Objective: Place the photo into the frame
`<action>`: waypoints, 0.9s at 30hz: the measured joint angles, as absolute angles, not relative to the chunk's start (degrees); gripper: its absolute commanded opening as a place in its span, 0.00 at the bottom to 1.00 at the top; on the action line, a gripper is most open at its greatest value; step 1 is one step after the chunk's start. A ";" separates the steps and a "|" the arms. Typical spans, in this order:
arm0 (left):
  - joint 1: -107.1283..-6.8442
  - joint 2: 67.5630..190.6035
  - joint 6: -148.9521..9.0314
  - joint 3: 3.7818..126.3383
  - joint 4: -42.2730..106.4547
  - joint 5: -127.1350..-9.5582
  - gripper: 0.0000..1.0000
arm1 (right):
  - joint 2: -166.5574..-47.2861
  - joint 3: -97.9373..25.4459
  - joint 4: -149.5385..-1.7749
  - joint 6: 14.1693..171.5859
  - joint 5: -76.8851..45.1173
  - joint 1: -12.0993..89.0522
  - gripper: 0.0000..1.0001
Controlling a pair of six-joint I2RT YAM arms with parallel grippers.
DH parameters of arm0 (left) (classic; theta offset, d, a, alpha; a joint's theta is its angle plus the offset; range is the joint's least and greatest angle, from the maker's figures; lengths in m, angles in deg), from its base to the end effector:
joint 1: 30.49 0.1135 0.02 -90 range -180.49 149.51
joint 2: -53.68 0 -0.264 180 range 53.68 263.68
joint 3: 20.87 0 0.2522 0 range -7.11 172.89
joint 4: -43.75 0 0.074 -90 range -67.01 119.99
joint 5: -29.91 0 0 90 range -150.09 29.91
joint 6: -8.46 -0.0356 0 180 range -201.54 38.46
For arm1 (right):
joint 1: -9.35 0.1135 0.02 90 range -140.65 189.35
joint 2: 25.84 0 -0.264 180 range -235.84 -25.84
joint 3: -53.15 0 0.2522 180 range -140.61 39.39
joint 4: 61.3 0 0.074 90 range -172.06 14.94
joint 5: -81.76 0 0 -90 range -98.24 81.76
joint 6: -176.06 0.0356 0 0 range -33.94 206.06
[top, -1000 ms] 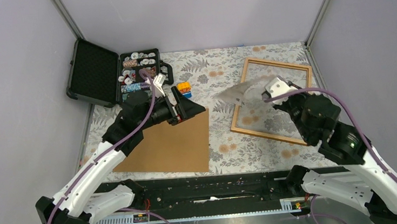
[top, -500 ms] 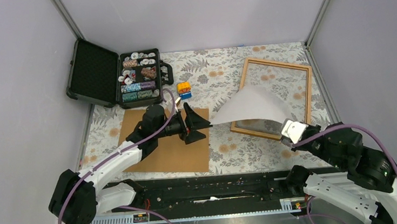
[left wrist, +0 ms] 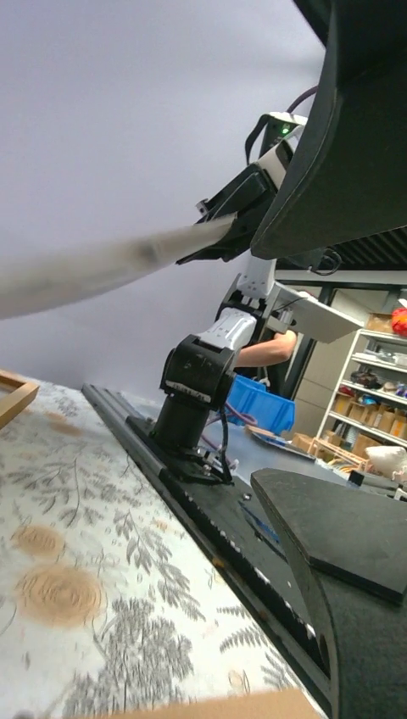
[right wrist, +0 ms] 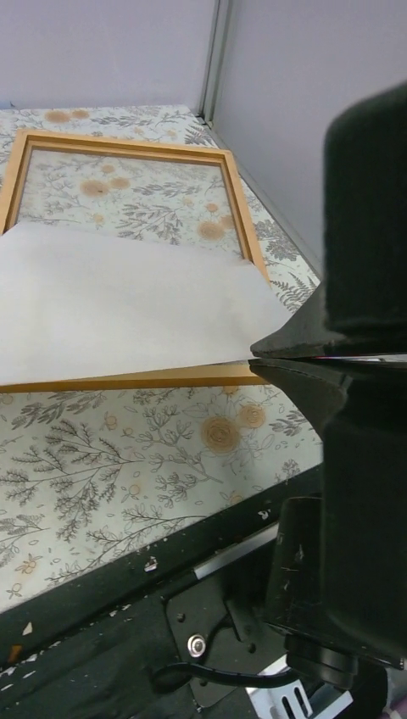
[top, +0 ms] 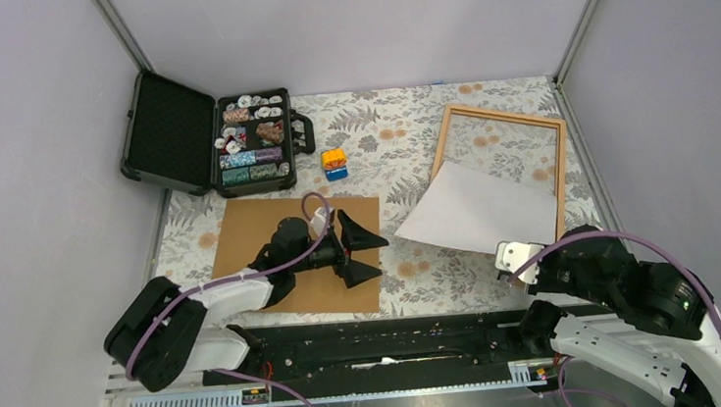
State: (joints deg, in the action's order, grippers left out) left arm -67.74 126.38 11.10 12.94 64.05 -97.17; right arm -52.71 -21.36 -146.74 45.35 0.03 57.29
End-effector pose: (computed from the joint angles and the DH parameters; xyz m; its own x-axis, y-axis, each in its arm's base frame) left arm 0.1740 -0.1592 0.1746 -0.9251 -0.2977 0.2357 -0.2967 0.1794 -0.9380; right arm 0.0311 0.0268 0.3522 0.1183 -0.8324 -0.5415 -0.7670 0.2697 -0.5822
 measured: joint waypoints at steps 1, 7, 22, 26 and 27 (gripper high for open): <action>-68.49 127.43 11.84 13.01 65.69 -97.19 0.99 | -52.50 -21.36 -147.24 45.11 0.03 57.29 0.00; -73.95 133.79 15.23 15.37 75.48 -96.99 0.99 | -50.00 -20.77 -148.80 43.91 -1.85 57.29 0.00; -77.14 136.09 21.42 14.34 81.60 -94.81 0.84 | -49.74 -17.28 -149.08 42.88 -1.76 57.29 0.00; -79.30 132.74 24.54 13.49 73.06 -93.87 0.81 | -49.85 -16.55 -149.01 42.78 -1.30 57.29 0.00; -80.07 131.52 25.09 13.49 70.21 -93.28 0.80 | -49.98 -16.36 -148.99 42.75 -1.17 57.29 0.00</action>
